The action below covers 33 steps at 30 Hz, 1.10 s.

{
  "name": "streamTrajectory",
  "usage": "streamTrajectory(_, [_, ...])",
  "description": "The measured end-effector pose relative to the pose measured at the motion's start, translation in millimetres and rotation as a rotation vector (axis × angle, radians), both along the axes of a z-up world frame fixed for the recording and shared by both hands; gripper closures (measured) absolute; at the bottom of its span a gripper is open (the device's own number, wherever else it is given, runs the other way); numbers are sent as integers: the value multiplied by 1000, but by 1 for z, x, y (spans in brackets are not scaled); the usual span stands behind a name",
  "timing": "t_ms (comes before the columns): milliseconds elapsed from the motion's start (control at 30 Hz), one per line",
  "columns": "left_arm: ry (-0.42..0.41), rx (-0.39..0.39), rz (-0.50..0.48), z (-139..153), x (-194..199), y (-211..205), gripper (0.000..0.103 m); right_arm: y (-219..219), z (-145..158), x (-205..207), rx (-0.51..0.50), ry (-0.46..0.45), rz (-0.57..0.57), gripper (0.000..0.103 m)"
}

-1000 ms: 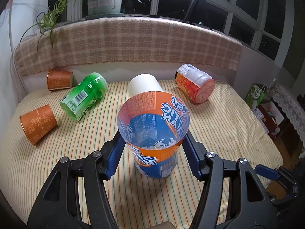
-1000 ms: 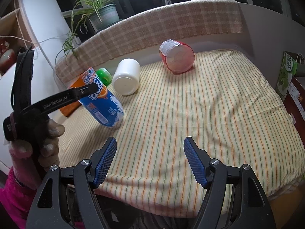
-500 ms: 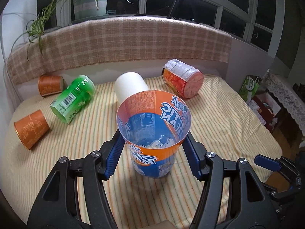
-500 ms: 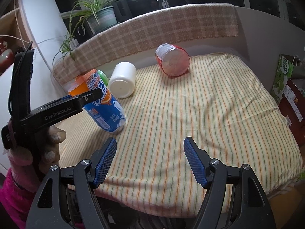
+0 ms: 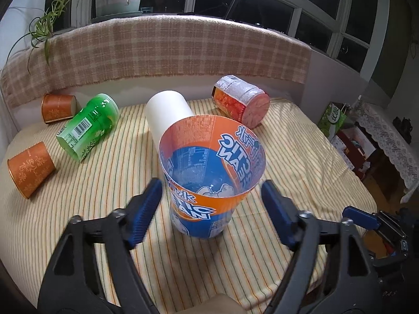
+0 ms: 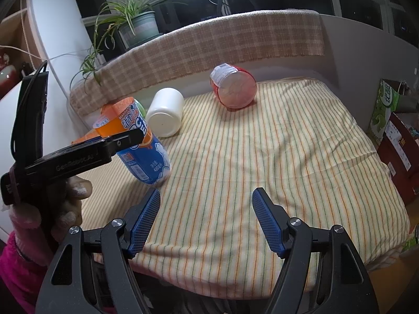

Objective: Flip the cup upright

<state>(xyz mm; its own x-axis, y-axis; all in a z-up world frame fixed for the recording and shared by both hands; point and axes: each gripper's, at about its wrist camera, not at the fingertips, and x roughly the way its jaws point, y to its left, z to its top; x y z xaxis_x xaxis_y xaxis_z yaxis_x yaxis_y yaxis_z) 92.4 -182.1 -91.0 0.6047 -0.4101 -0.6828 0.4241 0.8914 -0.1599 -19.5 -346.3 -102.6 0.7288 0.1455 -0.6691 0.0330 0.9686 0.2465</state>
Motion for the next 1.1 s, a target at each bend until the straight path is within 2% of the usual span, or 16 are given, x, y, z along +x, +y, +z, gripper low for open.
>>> streamTrajectory(200, [-5, 9, -1, 2, -7, 9, 20, 1, 2, 0, -11, -11, -2, 30])
streamTrajectory(433, [-45, 14, 57, 10, -23, 43, 16, 6, 12, 2, -47, -51, -9, 30])
streamTrajectory(800, [-169, 31, 202, 35, -51, 98, 16, 29, 30, 7, -138, -122, -11, 28])
streamTrajectory(900, [-219, 28, 239, 44, -60, 109, 11, 38, 37, 6, -188, -154, -16, 27])
streamTrajectory(1100, [-294, 20, 305, 59, -75, 127, 11, 52, 48, 4, -249, -205, -24, 26])
